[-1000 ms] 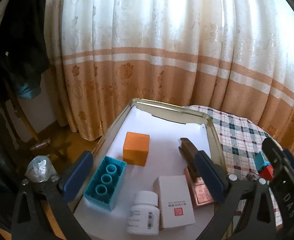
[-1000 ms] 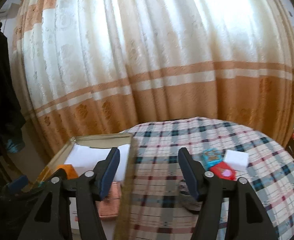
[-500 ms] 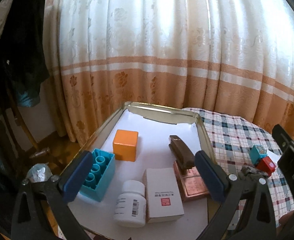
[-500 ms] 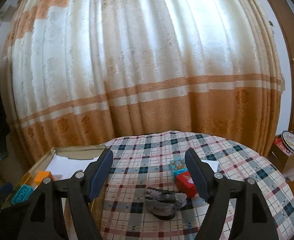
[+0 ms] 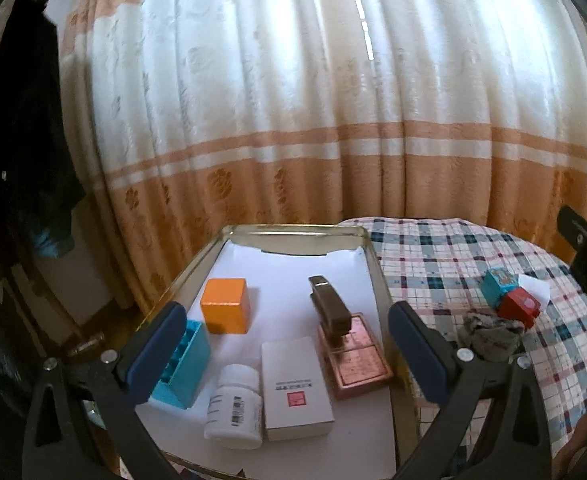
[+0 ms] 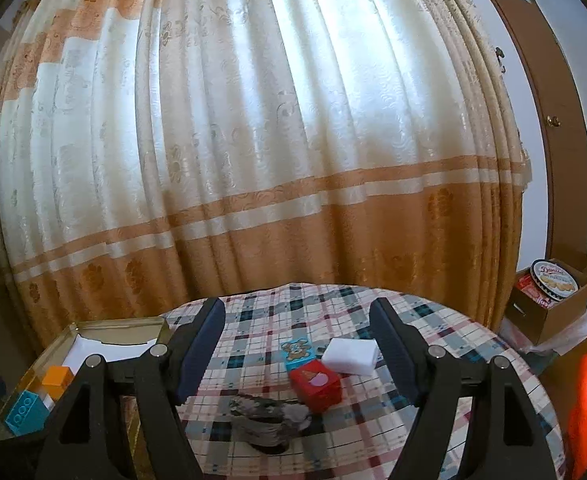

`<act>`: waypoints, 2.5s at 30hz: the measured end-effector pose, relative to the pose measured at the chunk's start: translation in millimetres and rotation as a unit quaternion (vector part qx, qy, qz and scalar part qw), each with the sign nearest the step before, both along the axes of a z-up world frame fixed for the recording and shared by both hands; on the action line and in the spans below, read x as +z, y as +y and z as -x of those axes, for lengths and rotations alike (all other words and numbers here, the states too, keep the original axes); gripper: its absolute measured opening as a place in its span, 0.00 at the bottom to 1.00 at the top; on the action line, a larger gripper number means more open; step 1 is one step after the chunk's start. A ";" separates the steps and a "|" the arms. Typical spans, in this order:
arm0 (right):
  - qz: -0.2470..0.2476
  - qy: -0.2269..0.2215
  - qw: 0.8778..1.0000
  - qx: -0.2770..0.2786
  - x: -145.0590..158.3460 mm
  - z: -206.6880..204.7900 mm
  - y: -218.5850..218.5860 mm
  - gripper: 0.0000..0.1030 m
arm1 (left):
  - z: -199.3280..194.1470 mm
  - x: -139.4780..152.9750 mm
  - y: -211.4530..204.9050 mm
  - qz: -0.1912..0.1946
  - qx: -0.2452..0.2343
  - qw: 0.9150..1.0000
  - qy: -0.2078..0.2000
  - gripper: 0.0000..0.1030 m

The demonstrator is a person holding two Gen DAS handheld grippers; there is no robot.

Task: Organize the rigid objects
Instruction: 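Move the left gripper toward the grey sequined pouch while the right moves toward the red brick, then grasp the grey sequined pouch with the left gripper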

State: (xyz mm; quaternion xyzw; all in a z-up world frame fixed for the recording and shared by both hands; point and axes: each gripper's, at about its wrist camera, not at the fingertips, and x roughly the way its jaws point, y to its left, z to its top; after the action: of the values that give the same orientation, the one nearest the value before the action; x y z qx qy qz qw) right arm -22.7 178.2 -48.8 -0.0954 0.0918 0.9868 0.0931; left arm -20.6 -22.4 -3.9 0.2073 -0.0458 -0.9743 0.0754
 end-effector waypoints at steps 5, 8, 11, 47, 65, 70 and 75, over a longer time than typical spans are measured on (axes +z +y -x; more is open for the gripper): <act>-0.003 -0.001 1.000 -0.013 2.8 -5.9 12.0 0.75 | 2.5 0.8 4.4 0.005 -0.006 1.000 -0.006 0.99; -0.012 -0.014 1.000 -0.019 1.5 -7.7 20.9 0.75 | 2.9 2.2 6.6 0.002 -0.009 1.000 -0.005 0.99; 0.009 -0.020 0.999 -0.024 0.5 -9.4 33.7 0.75 | 2.1 3.8 9.2 -0.018 -0.019 1.000 0.000 0.99; 0.097 -0.042 0.992 -0.075 -11.2 -31.0 115.0 0.75 | 65.4 -32.7 149.6 -0.016 -0.194 0.961 -0.195 0.99; 0.120 -0.063 0.987 -0.081 -17.4 -25.6 123.4 0.75 | 79.9 -57.0 127.9 -0.111 -0.211 0.941 -0.241 0.70; 0.130 -0.067 0.986 -0.085 -19.8 -24.8 127.6 0.75 | 64.8 -54.1 114.3 -0.154 -0.237 0.930 -0.235 0.70; 0.130 -0.069 0.985 -0.085 -20.8 -25.3 128.3 0.75 | 35.3 -27.1 93.8 -0.186 -0.266 0.933 -0.156 0.70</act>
State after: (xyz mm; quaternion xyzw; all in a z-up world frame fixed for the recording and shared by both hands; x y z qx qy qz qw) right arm 2.6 306.5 -69.6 -0.1660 0.2201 0.9461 0.1700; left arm -55.9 71.4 -31.0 0.3475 0.0712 -0.9050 -0.2347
